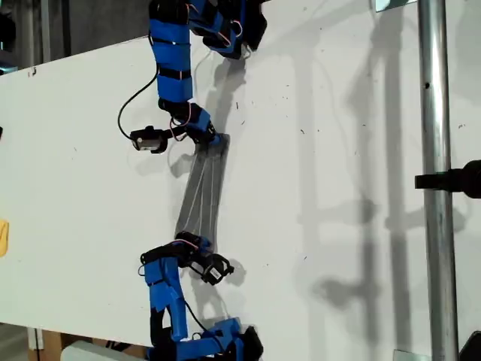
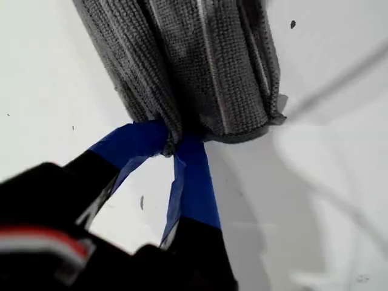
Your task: Grasp corners of a towel and fold twice.
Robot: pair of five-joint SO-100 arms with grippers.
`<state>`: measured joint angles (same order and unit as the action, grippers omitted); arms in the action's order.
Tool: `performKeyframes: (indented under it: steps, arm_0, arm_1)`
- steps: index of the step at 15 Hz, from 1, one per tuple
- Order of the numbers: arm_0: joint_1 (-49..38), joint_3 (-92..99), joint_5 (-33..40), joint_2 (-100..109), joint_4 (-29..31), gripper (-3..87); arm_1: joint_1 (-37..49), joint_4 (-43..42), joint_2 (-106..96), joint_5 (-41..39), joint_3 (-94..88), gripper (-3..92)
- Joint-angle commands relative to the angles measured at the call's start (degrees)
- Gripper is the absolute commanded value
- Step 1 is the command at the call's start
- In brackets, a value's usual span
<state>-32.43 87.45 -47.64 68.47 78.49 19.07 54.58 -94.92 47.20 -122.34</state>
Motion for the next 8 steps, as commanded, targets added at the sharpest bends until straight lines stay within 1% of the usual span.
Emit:
performKeyframes:
  steps: [1,2,3,4,5,7,8]
  arm_0:
    - [-3.7,-1.8,1.4,0.4,-0.3,-2.0]
    - [-4.7,-2.4,1.7,-0.5,-0.1,-1.2]
    - [-6.2,-3.2,1.1,-1.3,1.1,2.3]
    - [-7.1,-4.1,0.5,-1.4,3.8,10.0]
    - [-7.1,-5.4,-0.8,0.3,8.4,16.0]
    - [-4.6,-4.3,-3.3,12.8,14.6,25.9]
    - [-3.0,-3.0,-4.6,21.3,16.3,33.2]
  arm_1:
    - [2.5,1.4,-0.8,-1.1,1.0,-0.2]
    - [3.8,2.4,-0.1,-1.2,1.1,-0.2]
    - [4.7,4.5,-0.7,-1.2,1.1,2.5]
    - [5.1,9.1,-3.5,-1.0,2.0,11.8]
    - [5.2,14.2,-9.3,-0.4,2.7,21.2]
    - [6.1,25.5,-25.3,2.5,3.6,28.2]
    - [7.0,30.6,-33.0,4.1,3.8,32.3]
